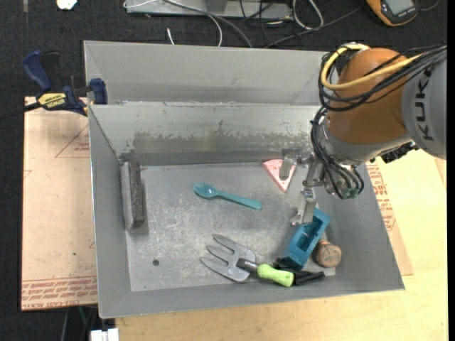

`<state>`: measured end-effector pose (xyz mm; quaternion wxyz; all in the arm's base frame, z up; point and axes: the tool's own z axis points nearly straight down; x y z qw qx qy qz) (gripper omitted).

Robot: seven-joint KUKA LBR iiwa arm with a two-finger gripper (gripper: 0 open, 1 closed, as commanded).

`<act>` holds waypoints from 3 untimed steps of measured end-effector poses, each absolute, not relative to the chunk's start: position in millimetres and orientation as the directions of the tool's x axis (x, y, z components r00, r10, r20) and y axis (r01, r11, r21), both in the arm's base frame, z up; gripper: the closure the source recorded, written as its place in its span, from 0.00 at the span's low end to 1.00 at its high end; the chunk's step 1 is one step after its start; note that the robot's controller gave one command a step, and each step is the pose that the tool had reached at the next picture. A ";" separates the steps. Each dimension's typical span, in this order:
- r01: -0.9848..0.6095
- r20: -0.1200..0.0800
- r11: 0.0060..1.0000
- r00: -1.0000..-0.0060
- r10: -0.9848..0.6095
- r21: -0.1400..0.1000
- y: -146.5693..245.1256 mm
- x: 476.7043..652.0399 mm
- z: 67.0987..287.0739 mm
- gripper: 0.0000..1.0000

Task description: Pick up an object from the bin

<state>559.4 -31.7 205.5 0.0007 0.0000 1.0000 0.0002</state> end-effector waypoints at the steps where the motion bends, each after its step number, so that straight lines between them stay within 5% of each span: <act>1: -0.051 -0.006 0.999 -0.999 -0.051 0.000 -92.9 541.0 140.3 0.00; 2: -0.262 -0.007 0.965 -0.965 -0.262 0.001 -106.2 554.1 87.8 0.00; 3: -0.253 -0.006 0.967 -0.967 -0.253 0.001 -125.2 539.4 89.9 0.00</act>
Offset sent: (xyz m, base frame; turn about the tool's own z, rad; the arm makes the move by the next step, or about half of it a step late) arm 0.0000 -0.0776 -0.1325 -0.2865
